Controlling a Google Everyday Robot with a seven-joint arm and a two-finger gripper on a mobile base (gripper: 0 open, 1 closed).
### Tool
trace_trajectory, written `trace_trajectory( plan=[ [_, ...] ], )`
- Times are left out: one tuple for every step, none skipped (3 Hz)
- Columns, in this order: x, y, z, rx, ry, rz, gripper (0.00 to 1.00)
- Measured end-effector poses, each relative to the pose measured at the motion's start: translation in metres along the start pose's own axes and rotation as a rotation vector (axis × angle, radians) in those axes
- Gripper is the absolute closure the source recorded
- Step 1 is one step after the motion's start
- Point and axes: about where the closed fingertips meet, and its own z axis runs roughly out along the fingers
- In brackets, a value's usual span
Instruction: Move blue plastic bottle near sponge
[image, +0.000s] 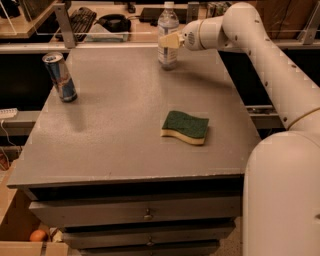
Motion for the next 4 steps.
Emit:
trace_trajectory(
  plan=[
    [-0.015, 0.023, -0.014, -0.03, -0.036, -0.014, 0.88],
    [-0.027, 0.046, -0.047, -0.053, -0.051, -0.069, 1.0],
    [-0.017, 0.062, -0.103, -0.049, -0.008, -0.079, 1.0],
    [-0.017, 0.062, -0.103, -0.05, -0.008, -0.079, 1.0]
  ],
)
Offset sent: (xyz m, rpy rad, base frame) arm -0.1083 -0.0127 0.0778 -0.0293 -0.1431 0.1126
